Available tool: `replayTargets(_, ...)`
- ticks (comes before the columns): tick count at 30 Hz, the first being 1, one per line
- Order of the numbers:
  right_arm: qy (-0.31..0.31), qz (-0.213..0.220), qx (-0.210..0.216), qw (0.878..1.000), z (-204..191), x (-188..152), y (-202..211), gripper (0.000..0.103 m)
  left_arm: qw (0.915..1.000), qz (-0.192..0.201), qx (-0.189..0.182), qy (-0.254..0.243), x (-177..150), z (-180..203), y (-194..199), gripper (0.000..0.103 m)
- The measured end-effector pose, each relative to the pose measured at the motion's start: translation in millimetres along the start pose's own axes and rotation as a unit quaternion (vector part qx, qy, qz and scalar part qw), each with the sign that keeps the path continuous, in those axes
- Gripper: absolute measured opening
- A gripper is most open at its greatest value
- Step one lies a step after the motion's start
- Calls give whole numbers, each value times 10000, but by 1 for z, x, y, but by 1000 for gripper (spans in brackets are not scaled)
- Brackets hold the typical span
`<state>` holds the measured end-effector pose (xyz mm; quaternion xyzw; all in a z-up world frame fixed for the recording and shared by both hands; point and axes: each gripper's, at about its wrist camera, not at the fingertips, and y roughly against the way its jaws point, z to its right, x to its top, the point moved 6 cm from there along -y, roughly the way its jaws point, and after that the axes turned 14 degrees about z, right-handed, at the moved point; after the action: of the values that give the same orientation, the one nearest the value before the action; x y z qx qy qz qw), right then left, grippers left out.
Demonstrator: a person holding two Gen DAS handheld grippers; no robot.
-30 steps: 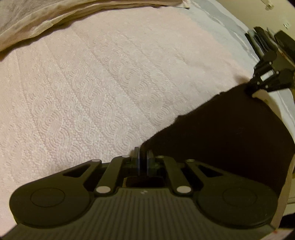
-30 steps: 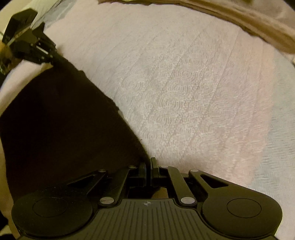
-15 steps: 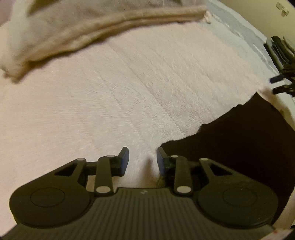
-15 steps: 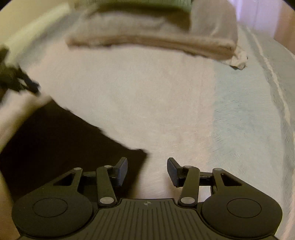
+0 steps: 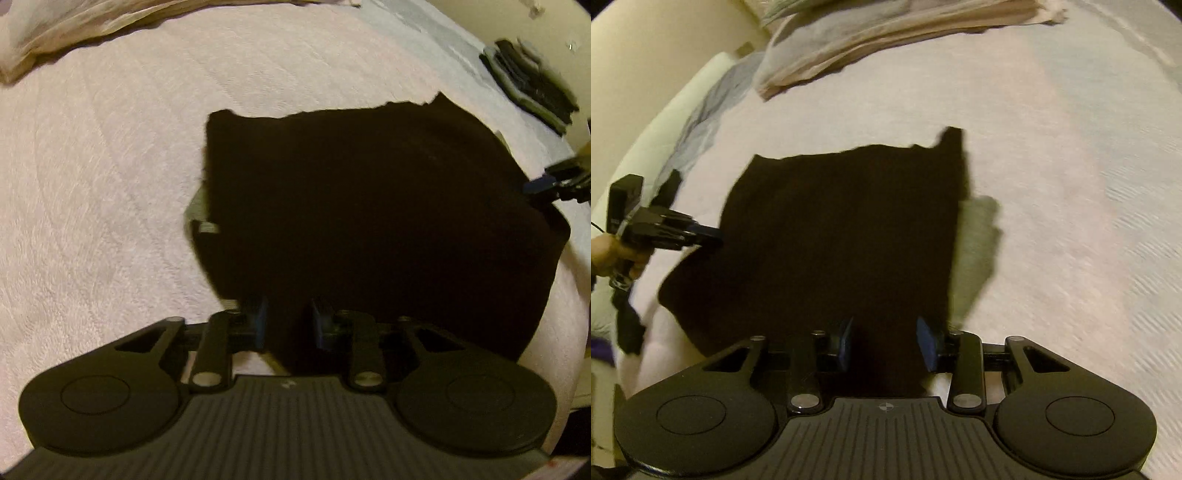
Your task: Fold large clothes
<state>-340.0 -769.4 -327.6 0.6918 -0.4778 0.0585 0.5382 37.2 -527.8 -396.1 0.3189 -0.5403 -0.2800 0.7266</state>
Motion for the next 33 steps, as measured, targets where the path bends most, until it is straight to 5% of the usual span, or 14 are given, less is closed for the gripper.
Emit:
replayTargets(4,179,141,-634,9977,-13,2,31,35,9999,103,9,-95,3,-3,11,19)
replayTargets(6,300,452,-620,9966,-42,5,46,35,9995,169,167,-228,5,-1,30,21)
replayTargets(11,140,788,-233,9965,-101,-13,41,35,9981,475,-316,-228,6,36,74,21)
replayTargets(15,-198,577,-646,9960,-76,-48,16,35,9969,217,-645,-393,-20,67,62,21)
replayTargets(21,-448,519,-652,9955,-38,-75,34,35,9972,40,-617,-428,-50,55,42,21)
replayTargets(29,563,388,-1196,9905,-88,-69,44,38,9983,-85,-261,-524,-37,65,57,21)
replayTargets(33,1193,531,-1083,9855,-144,-65,42,54,9969,-28,-198,-762,-29,62,83,25)
